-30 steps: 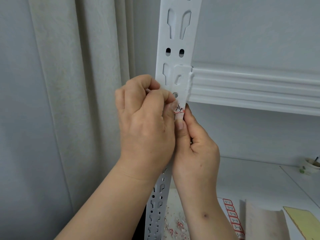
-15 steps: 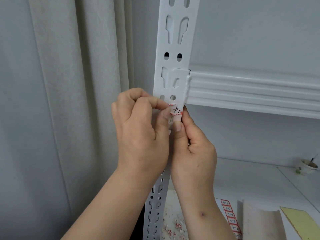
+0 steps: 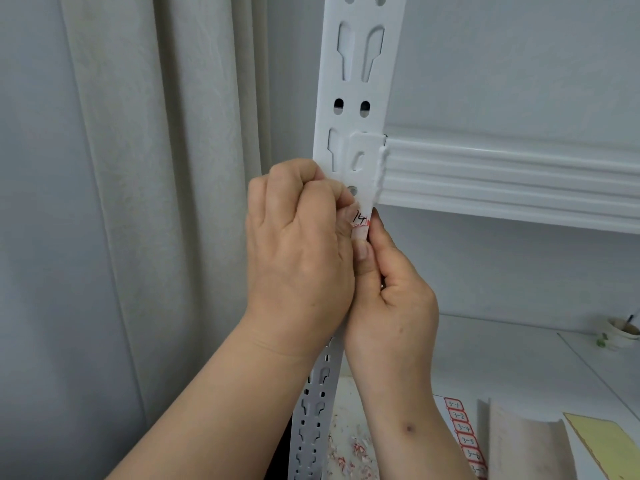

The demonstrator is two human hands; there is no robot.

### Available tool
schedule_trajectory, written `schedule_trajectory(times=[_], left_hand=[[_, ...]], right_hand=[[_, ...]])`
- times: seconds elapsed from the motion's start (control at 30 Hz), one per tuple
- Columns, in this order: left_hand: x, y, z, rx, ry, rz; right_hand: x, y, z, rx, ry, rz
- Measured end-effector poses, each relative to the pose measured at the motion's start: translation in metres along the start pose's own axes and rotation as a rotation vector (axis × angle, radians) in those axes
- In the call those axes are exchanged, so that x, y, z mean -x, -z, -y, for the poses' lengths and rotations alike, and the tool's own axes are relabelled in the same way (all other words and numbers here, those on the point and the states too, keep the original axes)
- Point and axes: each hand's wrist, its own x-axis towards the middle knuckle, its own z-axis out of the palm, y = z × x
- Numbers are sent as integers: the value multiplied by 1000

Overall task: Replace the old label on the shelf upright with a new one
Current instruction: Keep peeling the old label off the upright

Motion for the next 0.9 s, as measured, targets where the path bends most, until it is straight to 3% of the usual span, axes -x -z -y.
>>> schedule_trajectory(times=[0.23,0.5,0.9], left_hand=[[8,2,0,56,40,61],[18,13,5,254,250,54],[4,7,-2,178,169,2]], right_hand=[[-1,0,1,3,-13,4],[0,2,1,44,13,14],[0,1,0,19,10,10]])
